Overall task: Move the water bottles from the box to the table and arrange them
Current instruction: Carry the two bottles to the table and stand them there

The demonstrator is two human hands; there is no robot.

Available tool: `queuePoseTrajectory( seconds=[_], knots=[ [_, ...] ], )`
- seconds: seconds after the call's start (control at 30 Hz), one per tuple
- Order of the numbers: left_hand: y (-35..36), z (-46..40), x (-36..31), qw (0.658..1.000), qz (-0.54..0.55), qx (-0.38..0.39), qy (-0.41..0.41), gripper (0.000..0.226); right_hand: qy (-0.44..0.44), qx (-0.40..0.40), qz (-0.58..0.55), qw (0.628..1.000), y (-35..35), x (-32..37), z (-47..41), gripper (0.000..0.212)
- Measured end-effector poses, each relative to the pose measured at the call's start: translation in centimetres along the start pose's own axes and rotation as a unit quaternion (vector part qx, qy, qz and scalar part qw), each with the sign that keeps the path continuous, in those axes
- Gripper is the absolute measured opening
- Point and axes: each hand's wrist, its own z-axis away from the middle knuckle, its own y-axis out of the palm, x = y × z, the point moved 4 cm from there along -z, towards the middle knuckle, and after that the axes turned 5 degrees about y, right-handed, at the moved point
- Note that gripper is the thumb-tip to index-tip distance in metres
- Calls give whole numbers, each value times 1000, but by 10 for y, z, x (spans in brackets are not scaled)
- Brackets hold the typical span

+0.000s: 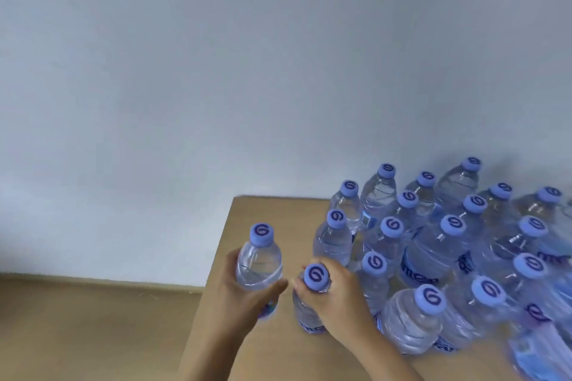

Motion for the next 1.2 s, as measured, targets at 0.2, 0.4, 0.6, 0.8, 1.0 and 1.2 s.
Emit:
queuePoseTrajectory(
  seconds=[0.2,0.4,0.6,0.8,1.0,1.2],
  knots=[
    [24,-69,-8,994,39,105,19,55,83,-102,-9,991,4,-4,2,17],
    [60,-97,-4,975,50,218,11,52,126,-164,-3,978,8,4,13,23],
    [69,-94,3,976,38,209,43,69,127,-193,20,973,5,19,20,35],
    [62,-86,-19,976,55,192,92,76,94,-256,34,962,-14,26,40,20],
    [56,-61,-81,974,106,107,169,55,104,-319,34,942,-54,16,83,13],
    [88,36,-144,934,90,121,323,34,139,-379,41,914,-121,2,177,9]
  ],
)
